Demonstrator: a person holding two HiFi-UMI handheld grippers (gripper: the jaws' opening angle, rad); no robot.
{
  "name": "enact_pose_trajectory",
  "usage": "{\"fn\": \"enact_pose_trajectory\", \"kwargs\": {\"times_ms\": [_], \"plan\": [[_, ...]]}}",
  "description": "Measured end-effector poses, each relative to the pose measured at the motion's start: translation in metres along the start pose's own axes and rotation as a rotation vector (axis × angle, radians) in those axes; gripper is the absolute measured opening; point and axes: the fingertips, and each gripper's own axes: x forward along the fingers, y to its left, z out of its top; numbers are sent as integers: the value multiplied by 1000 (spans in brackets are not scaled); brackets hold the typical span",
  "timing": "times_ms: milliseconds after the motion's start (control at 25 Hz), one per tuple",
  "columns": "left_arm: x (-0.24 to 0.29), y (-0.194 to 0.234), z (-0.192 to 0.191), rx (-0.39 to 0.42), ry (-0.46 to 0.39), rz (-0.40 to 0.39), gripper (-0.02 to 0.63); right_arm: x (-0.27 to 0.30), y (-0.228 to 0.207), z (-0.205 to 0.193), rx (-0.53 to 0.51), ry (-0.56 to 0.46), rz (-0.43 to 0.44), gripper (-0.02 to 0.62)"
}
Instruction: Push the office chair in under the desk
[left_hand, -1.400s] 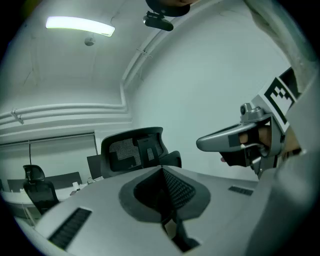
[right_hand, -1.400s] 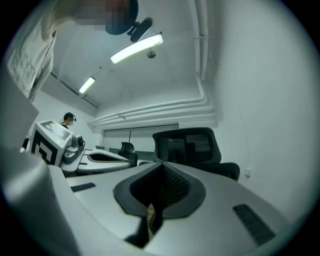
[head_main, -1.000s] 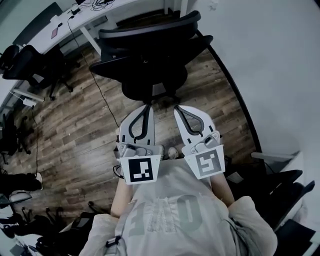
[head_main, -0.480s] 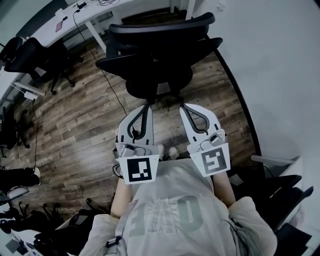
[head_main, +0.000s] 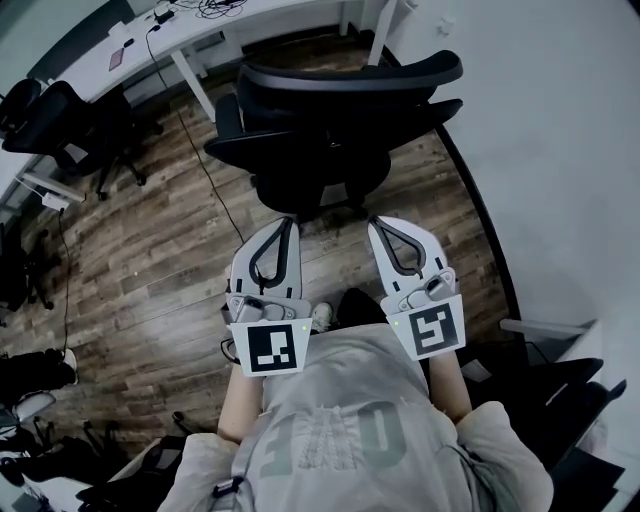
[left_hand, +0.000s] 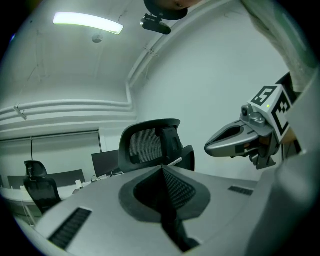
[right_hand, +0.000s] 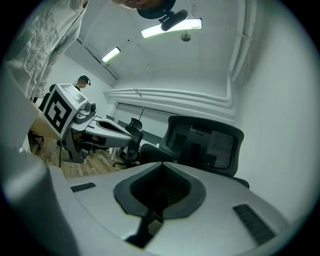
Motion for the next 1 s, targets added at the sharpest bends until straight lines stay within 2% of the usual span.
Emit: {"fn": "enact_pose_trajectory", "kwargs": {"times_ms": [160, 400, 680, 800, 880, 960, 1000], "plan": [[22, 5, -1, 16, 7, -24, 15, 11, -20, -7, 63, 17, -40, 20], [66, 16, -6, 31, 27, 4, 17, 25, -90, -31, 85, 7, -73, 20], [102, 28, -12, 46, 118, 89, 16, 37, -172, -44, 90, -34, -34, 20], [111, 34, -13, 58, 160, 125, 16, 44, -197, -47, 60, -26, 14, 20], [116, 39, -14, 24, 175, 167, 17, 53, -207, -47, 61, -31, 55, 20], [122, 42, -16, -50, 168, 224, 17, 64, -211, -47, 86, -51, 94, 20], [125, 42, -17, -53, 174, 235, 17, 69, -212, -47, 98, -61, 106, 20]]}}
